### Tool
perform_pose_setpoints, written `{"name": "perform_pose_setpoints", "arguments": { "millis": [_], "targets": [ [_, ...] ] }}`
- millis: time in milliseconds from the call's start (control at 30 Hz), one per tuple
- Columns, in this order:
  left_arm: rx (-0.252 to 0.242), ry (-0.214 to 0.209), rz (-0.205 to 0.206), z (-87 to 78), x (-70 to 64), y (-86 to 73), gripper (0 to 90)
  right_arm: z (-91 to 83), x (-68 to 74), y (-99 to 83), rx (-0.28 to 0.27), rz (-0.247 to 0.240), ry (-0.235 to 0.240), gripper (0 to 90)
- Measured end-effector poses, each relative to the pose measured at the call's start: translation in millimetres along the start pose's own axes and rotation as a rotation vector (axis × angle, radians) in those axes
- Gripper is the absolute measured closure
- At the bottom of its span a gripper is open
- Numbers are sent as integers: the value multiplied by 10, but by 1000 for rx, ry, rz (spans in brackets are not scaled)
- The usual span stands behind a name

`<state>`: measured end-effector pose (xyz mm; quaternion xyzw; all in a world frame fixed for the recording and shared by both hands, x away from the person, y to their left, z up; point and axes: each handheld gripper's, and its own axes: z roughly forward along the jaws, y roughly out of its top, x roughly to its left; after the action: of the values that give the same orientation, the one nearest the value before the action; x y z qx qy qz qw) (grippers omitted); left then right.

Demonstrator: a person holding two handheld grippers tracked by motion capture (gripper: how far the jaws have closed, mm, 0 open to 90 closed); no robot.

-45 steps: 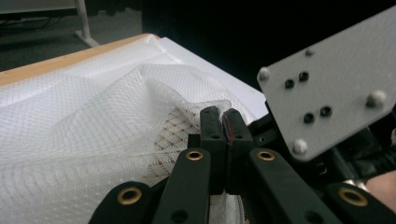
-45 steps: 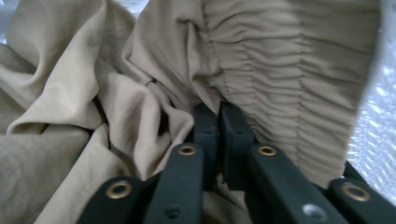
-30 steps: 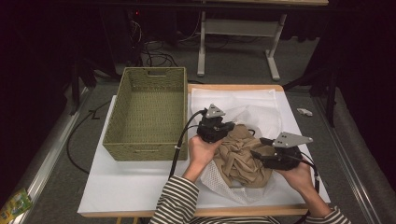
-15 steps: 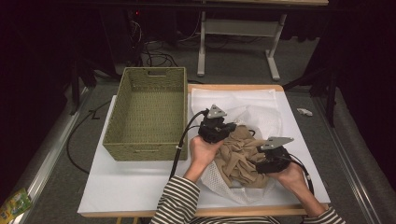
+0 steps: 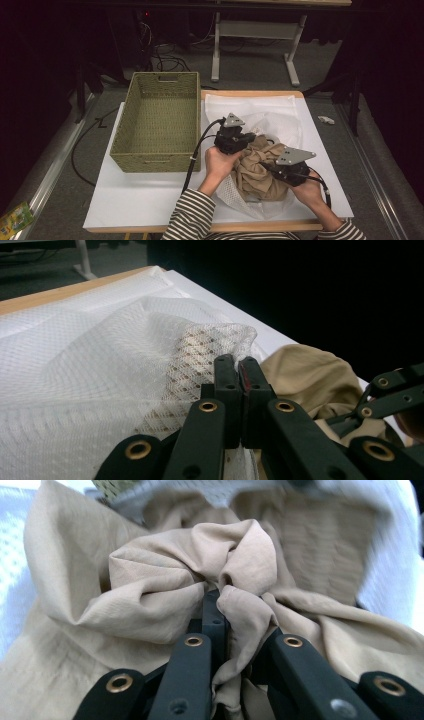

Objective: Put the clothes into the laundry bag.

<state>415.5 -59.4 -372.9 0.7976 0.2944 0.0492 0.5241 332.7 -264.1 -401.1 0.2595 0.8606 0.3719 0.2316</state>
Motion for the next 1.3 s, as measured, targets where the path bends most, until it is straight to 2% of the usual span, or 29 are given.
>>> {"name": "perform_pose_setpoints", "arguments": {
  "millis": [67, 200, 300, 367, 433, 500, 567, 700, 867, 933, 1033, 1067, 1133, 1200, 1300],
  "targets": [
    [-3, -5, 4, -15, -20, 5, 893, 79, 29, 72, 0, -26, -3, 832],
    [-13, -16, 10, -69, -42, 14, 893, 288, 36, 150, 39, -36, -25, 833],
    [-14, -7, 32, -105, -70, 8, 893, 491, -55, 163, 75, -12, -59, 833],
    [-9, 9, 42, -118, -72, -9, 893, 617, -145, 154, 102, -4, -105, 832],
    [-7, 12, 32, -118, -49, -24, 893, 724, -243, 132, 115, 32, -135, 827],
    [-3, 12, 16, -111, -9, -46, 893, 758, -304, 122, 117, 77, -137, 808],
    [-2, 12, 13, -109, 12, -62, 893, 723, -316, 123, 104, 94, -126, 743],
    [-1, 27, 21, -106, 11, -71, 893, 444, -231, 109, 60, 95, -95, 589],
    [6, 36, 26, -85, 10, -78, 892, 56, -208, 17, -2, 114, -83, 500],
    [9, 39, 27, -75, 8, -82, 892, -106, -210, -44, -31, 129, -65, 466],
    [9, 42, 26, -74, 9, -82, 892, -242, -168, -118, -49, 125, -23, 413],
    [9, 41, 24, -73, 9, -82, 892, -263, -146, -141, -54, 107, -7, 396],
    [10, 41, 26, -67, 4, -82, 892, -241, -66, -170, -30, 91, 30, 354],
    [9, 37, 27, -60, -2, -84, 892, -152, -10, -172, 6, 74, 47, 320],
    [5, 28, 27, -58, -23, -82, 892, 105, 49, -145, 53, 68, 67, 296]
  ]
}}
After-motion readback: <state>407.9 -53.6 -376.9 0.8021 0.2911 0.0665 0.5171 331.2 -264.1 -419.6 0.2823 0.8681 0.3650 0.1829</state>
